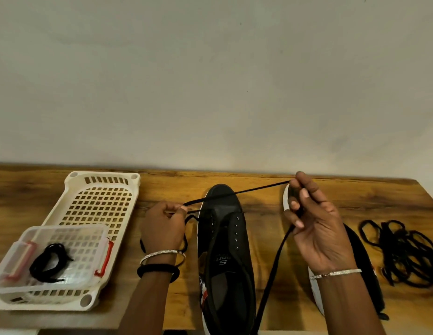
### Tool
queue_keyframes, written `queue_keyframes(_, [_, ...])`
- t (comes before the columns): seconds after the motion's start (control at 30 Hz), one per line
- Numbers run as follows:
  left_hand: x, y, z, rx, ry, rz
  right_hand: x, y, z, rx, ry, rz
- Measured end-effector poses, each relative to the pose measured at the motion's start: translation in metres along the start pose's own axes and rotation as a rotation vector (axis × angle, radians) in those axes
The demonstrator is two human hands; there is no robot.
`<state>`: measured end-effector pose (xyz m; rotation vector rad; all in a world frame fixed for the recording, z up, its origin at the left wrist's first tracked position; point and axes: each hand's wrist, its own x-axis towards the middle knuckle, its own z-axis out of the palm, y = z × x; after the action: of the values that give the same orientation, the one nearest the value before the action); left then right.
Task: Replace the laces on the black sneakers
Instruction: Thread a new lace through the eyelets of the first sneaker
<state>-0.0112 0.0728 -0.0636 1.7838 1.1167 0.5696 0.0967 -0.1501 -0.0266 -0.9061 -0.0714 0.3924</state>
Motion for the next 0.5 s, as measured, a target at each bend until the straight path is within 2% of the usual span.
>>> queue_keyframes(0.07, [-0.004, 0.004, 0.004, 0.101, 0.054, 0.123, -0.001, -0.001, 0.001, -0.022, -0.006, -0.001])
queue_keyframes(0.13, [-0.008, 0.012, 0.008, 0.078, 0.048, 0.333, -0.003, 0.004, 0.007, -0.098, -0.052, 0.035])
queue_keyframes(0.2, [-0.015, 0.023, 0.012, -0.032, -0.099, 0.541, -0.006, 0.015, 0.017, -0.258, -0.142, 0.098])
queue_keyframes(0.3, [-0.025, 0.032, 0.018, 0.007, -0.354, 0.796, -0.008, 0.028, 0.027, -0.378, -0.3, 0.2])
queue_keyframes(0.5, [-0.019, 0.024, 0.02, -0.019, -0.374, 0.781, -0.008, 0.024, 0.023, -0.273, -0.401, 0.279])
